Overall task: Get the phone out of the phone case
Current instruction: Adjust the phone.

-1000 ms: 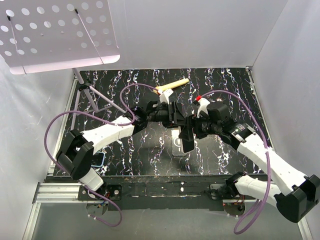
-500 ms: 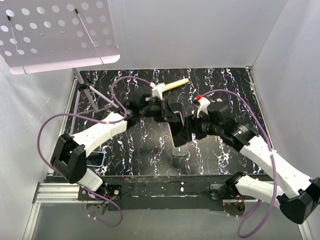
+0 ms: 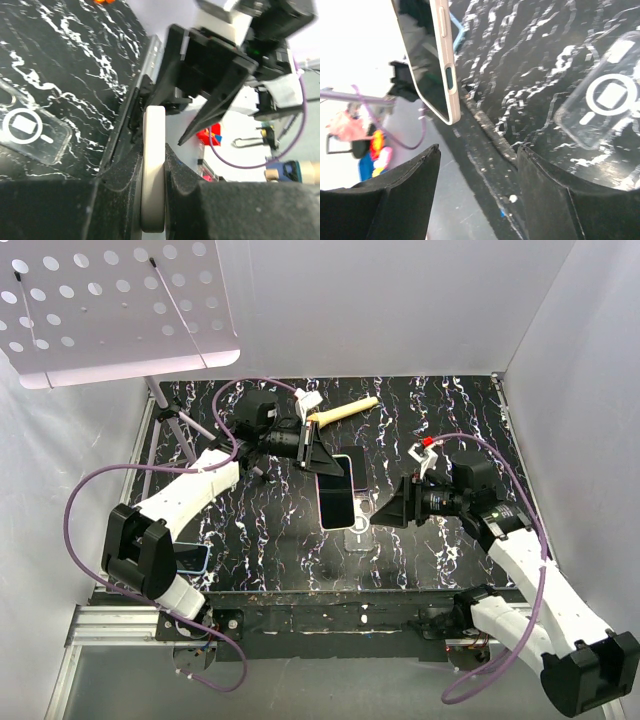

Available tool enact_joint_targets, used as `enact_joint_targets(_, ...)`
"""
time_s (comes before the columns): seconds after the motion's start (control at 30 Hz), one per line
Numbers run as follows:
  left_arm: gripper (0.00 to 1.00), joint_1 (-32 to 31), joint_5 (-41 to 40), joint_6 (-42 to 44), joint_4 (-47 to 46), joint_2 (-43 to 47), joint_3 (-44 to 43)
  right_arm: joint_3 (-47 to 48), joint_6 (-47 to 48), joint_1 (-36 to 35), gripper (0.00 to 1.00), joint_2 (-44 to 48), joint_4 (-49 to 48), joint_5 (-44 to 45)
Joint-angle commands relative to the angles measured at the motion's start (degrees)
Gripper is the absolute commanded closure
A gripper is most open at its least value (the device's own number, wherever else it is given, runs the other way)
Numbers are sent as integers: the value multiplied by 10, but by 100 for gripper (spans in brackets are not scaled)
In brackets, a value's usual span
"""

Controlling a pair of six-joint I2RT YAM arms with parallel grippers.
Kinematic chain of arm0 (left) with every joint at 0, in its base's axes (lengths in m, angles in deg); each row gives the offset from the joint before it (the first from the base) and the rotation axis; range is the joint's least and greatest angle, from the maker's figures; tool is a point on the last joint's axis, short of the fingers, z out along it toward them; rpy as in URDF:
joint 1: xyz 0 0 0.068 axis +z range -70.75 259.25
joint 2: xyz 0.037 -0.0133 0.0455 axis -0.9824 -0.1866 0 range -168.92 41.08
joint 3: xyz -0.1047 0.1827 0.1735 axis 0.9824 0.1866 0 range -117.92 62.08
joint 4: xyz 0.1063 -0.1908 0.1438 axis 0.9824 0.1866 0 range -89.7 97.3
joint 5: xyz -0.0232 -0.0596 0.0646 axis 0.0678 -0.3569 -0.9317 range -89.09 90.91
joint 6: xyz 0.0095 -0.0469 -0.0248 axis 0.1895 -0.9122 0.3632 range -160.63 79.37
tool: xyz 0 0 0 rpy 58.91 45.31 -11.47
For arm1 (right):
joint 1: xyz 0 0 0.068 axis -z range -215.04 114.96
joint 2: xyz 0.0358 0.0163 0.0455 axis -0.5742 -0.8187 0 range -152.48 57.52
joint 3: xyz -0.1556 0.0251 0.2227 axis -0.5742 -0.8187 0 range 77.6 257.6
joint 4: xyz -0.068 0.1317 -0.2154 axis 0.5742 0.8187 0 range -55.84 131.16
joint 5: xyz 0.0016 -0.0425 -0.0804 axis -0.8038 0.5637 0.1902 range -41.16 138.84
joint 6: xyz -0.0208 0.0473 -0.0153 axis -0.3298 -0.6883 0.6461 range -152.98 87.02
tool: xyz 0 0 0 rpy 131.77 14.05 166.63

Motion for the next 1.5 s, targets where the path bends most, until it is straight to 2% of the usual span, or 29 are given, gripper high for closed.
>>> enact_joint_targets(0.0, 100, 2, 107, -32, -67, 15, -15, -39, -58, 29, 29, 1, -148, -231)
enact_joint_targets(0.13, 100, -2, 108, -78, -113, 18, 1, -58, -113, 26, 25, -12, -236, -241)
enact_joint_targets(0.3, 100, -13, 97, -121, -164, 21, 13, -80, -213, -13, 30, -35, -394, -202)
enact_joint_targets(0.43, 100, -17, 84, -227, -285, 22, 49, -87, -269, -41, 45, -76, -470, -189)
enact_joint_targets(0.5, 100, -20, 80, -263, -332, 18, 59, -89, -287, -47, 57, -89, -499, -187)
enact_joint_targets(0.57, 100, -23, 71, -269, -328, 17, 60, -93, -307, -49, 72, -95, -525, -187)
enact_joint_targets(0.63, 99, -24, 55, -260, -303, 19, 61, -100, -327, -49, 98, -94, -560, -185)
enact_joint_targets(0.7, 77, -24, 32, -255, -283, 27, 70, -106, -336, -49, 99, -86, -570, -162)
enact_joint_targets(0.77, 64, -25, 11, -278, -299, 35, 93, -110, -341, -49, 99, -79, -579, -139)
enact_joint_targets(0.83, 57, -25, 4, -311, -348, 38, 119, -114, -350, -49, 99, -75, -592, -126)
enact_joint_targets(0.9, 56, -25, 2, -342, -388, 40, 140, -117, -357, -50, 99, -73, -604, -118)
enact_joint_targets(1.0, 65, -31, 1, -366, -426, 39, 150, -116, -375, -50, 99, -77, -627, -125)
enact_joint_targets(1.1, 85, -39, -1, -361, -418, 37, 135, -106, -373, -53, 99, -83, -625, -145)
enact_joint_targets(1.13, 96, -39, -1, -360, -417, 36, 129, -107, -369, -55, 92, -83, -620, -148)
enact_joint_targets(1.17, 100, -39, 2, -361, -416, 32, 116, -104, -355, -56, 83, -82, -599, -147)
enact_joint_targets(1.23, 100, -39, 16, -360, -415, 29, 99, -96, -313, -56, 65, -77, -519, -150)
enact_joint_targets(1.37, 100, -39, 40, -324, -353, 22, 57, -103, -250, -56, 44, -50, -439, -155)
enact_joint_targets(1.47, 100, -38, 55, -330, -360, 18, 47, -112, -238, -56, 42, -33, -443, -173)
